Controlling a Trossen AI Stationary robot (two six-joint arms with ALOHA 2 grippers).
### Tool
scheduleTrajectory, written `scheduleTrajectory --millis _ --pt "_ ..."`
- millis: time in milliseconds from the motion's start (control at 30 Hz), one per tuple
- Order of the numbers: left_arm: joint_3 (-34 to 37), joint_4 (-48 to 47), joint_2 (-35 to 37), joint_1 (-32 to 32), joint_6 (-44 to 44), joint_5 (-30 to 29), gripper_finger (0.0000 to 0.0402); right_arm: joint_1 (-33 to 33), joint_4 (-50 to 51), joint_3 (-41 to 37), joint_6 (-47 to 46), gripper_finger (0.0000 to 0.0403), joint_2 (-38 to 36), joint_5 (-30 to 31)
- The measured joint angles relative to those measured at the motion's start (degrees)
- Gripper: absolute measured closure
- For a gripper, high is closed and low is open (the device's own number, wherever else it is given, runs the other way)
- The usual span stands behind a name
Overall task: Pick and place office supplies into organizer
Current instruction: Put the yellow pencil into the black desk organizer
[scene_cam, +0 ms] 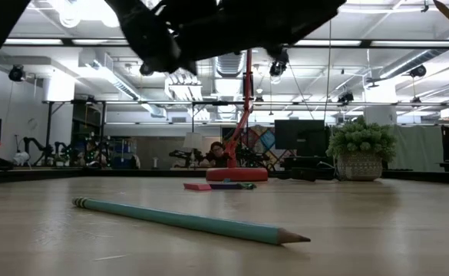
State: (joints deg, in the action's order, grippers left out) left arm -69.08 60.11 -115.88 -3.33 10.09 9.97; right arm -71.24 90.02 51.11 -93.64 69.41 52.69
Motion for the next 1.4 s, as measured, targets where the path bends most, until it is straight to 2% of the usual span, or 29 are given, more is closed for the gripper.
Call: scheduleTrajectory --millis 167,300,967,1400 --pt "-7.4 -5.0 -4.4 0.5 -1.3 4.1 0.0235 0.0 0.0 0.0 0.2 0.0390 0.0 0.5" --pt "-13.2 -7.8 -7.7 0.7 -1.0 4.3 0.0235 0.0 -0.1 0.0 0.4 0.0390 0.0 1.2" --pt "-36.7 -9.9 -23.9 2.6 -0.9 4.7 0.0235 0.0 -0.4 0.0 0.7 0.0390 0.0 1.4" --pt "-38.2 -10.1 -24.2 2.6 -2.3 7.1 0.0235 0.0 -0.4 0.0 0.8 0.0390 0.0 1.4"
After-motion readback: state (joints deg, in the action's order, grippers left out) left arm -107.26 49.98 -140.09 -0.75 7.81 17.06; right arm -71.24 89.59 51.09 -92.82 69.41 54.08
